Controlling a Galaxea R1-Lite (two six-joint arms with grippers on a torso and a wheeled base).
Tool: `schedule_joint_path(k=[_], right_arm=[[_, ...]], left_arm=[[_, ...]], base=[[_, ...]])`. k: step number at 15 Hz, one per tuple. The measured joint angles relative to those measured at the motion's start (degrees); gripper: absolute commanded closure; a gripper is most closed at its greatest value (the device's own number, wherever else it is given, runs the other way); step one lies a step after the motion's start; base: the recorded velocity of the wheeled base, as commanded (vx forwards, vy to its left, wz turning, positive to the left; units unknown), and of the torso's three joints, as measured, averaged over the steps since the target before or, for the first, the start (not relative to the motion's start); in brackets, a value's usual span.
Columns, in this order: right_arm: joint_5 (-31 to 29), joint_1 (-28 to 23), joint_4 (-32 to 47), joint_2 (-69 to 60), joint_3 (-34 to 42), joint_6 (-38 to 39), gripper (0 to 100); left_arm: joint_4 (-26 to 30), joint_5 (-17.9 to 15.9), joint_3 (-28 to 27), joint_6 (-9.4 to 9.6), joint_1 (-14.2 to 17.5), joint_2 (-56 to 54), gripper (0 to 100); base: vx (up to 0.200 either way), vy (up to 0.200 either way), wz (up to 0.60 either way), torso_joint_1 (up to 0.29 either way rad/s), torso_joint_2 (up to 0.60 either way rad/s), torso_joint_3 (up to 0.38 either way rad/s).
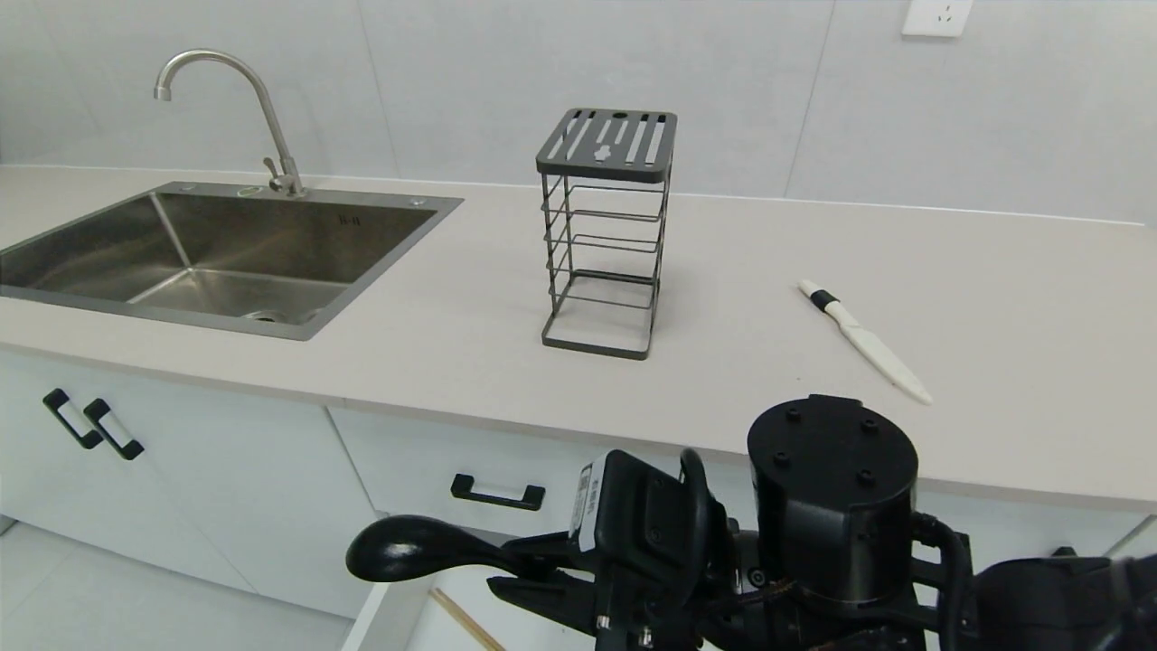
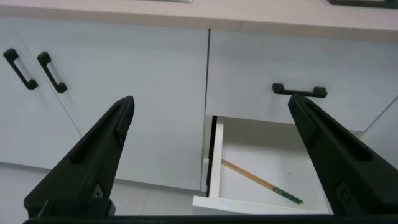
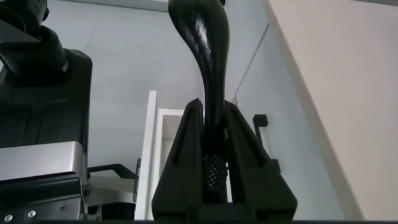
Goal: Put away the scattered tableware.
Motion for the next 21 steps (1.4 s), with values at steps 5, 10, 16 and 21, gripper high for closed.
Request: schedule_joint_path(k=[5,10,16,21], right_arm=[[-0.02,0.61,0.02,-0.01,-0.06,0.13,100],[-0.17,1.1,-1.8,-0.01,-0.61,0.16,100],[0.07,2.18,-0.77,-0.06,-0.91,0.1,100],[-0.55,2.95,-0.49,0.46,-2.57,0.11,100]], left_arm=[[-0.02,0.0,0.0,0.0,0.0,0.0,0],[-0.02,-0.02,0.0,0.0,0.0,0.0,0],[0.0,-0.02,0.0,0.02,0.0,0.0,0],[0.0,0.0,0.0,0.0,0.0,0.0,0]], base=[[0.0,0.0,0.0,-0.252,0.48,0.208],[0.0,0.0,0.0,-0.245,0.36,0.135],[0.0,0.0,0.0,-0.044,0.11,0.063],[0.0,0.0,0.0,0.0,0.0,0.0]])
